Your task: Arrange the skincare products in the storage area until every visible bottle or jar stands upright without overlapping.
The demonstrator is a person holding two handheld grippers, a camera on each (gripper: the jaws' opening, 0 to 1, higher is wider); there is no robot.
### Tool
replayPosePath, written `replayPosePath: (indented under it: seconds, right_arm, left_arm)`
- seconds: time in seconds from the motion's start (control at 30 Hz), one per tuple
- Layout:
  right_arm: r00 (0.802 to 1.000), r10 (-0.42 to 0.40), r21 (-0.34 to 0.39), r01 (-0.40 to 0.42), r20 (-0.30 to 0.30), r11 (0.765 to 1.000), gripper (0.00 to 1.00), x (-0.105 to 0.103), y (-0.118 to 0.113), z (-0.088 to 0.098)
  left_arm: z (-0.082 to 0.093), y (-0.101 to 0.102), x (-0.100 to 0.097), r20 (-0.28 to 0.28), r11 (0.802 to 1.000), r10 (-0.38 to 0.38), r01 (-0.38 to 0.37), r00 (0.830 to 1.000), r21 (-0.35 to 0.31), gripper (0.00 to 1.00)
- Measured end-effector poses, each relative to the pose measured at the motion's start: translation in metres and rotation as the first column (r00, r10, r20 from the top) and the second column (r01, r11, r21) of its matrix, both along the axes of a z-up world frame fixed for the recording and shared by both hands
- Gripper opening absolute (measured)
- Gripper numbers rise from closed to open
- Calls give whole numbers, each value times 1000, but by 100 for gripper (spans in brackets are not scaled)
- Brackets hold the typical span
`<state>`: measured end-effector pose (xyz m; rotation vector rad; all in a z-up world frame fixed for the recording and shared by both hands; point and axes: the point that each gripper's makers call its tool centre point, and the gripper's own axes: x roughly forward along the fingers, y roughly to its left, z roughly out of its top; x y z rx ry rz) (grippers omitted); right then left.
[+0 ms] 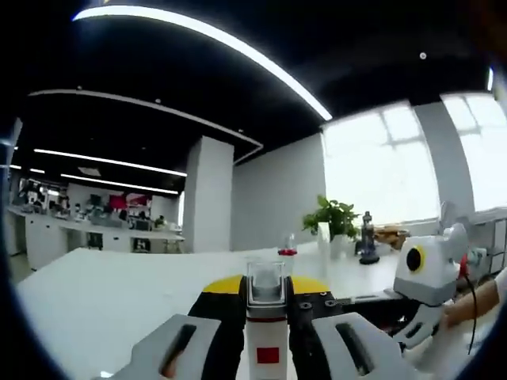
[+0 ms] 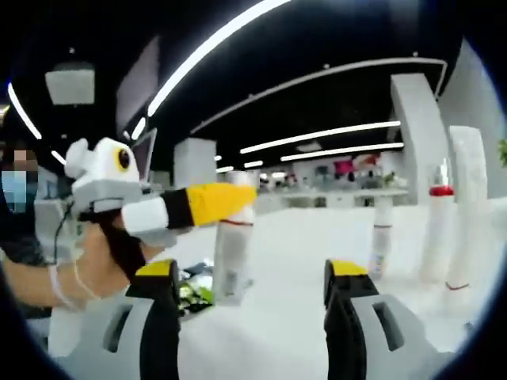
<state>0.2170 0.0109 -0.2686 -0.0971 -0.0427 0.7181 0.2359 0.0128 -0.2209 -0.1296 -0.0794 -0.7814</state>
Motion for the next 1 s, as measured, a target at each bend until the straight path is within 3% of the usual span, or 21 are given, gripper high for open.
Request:
replayPosePath:
  seconds: [0.17,0.23,0.33,0.4,0.67,0.83,0.9,1.0]
  right_arm:
    - [999,35,31,-34,-34,999,62,-8,20,-4]
    - [1000,26,2,-25,-7,1000,59,-11,19,-4]
    - [1000,-2,-15,2,7,1000,50,-6,13,-5]
    - [1000,-10,-5,10,-15,1000,46,-4,7,-4]
    - [999,-33,34,32,8,999,30,-6,2,2]
    - [999,-37,36,37,-5,999,23,-7,1,0]
    - [996,-84,-26,84,12,996,22,-5,-5,-6]
    - [997,-72,0,72,-11,997,21,-8,-5,-7]
  left_arm:
    - [-3,-13,-11,1,997,-72,72,997,12,18]
    - [-7,-20,-16,-23,994,-109,109,994,7,19]
    - [-11,-23,-17,-17,994,-103,104,995,45,19]
    - [-14,-26,-19,-14,993,-104,104,995,59,19]
    - [-12,-21,-23,-47,989,-143,144,989,21,19]
    - [-16,-22,-23,-51,989,-144,145,988,24,19]
    - [-20,-24,-31,-34,988,-139,141,990,63,19]
    - [-23,-23,-31,-27,988,-137,138,990,65,19]
